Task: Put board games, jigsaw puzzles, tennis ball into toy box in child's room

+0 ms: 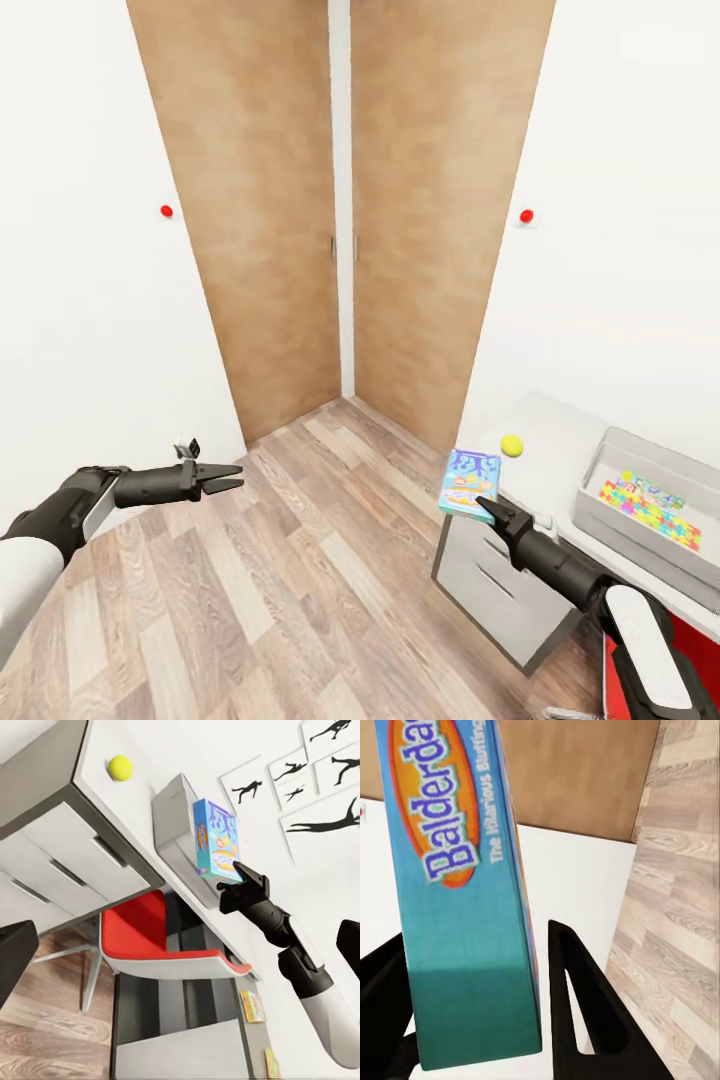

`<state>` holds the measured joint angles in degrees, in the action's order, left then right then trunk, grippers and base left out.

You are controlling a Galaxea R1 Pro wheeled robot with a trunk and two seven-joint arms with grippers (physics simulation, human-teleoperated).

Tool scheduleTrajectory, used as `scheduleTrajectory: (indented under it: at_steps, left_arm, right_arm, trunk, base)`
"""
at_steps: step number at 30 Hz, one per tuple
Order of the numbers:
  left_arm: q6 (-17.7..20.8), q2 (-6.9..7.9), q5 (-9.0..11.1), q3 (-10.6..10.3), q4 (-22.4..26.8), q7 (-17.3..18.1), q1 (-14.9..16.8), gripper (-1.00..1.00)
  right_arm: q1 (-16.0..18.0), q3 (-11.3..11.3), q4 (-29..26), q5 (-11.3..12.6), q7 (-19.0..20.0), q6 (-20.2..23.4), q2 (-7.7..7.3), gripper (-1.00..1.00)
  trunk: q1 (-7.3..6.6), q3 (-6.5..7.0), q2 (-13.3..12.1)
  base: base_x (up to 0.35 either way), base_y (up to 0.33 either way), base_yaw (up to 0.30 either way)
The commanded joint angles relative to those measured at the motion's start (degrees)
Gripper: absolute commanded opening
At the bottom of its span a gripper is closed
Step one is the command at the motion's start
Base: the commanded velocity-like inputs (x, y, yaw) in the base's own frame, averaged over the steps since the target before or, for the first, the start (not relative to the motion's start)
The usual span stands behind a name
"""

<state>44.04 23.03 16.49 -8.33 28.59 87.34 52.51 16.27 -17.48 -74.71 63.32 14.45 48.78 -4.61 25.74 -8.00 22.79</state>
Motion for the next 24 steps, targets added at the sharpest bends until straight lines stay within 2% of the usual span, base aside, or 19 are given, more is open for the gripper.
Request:
scheduleTrajectory:
  at_steps: [1, 8, 14, 18, 24]
  left_arm:
    - [0.60, 0.09, 0.29, -0.37, 0.01, 0.20, 0.05, 1.00]
    - [0.60, 0.09, 0.29, -0.36, -0.01, 0.20, 0.05, 1.00]
    - [0.60, 0.09, 0.29, -0.37, 0.01, 0.16, 0.05, 1.00]
    - [0.60, 0.09, 0.29, -0.31, 0.00, 0.17, 0.05, 1.00]
    - [0.60, 0.09, 0.29, -0.34, -0.01, 0.16, 0.05, 1.00]
  right_arm:
    - [0.08, -0.10, 0.00, 0.05, 0.36, 0.34, 0.01, -1.00]
    - [0.08, 0.06, -0.90, 0.05, 1.02, 0.46, -0.30, -1.00]
    - [-0.14, 0.16, -5.93, -0.03, 7.36, 1.06, -0.61, -1.00]
    - [-3.06, -0.15, -12.55, -0.09, 10.60, 2.94, -0.65, -1.00]
    - [-4.52, -6.44, -14.61, 0.00, 12.70, 6.72, -0.60, -1.00]
  trunk:
    - [0.04, -0.13, 0.13]
    - [0.04, -0.15, 0.13]
    - [0.04, -0.15, 0.13]
    - [0.04, -0.15, 0.13]
    - [0.04, -0.15, 0.13]
  base:
    - [0.072, 0.000, -0.266]
    - [0.084, 0.000, -0.268]
    - [0.017, 0.000, -0.240]
    - [0.002, 0.000, -0.200]
    - [0.000, 0.000, -0.117]
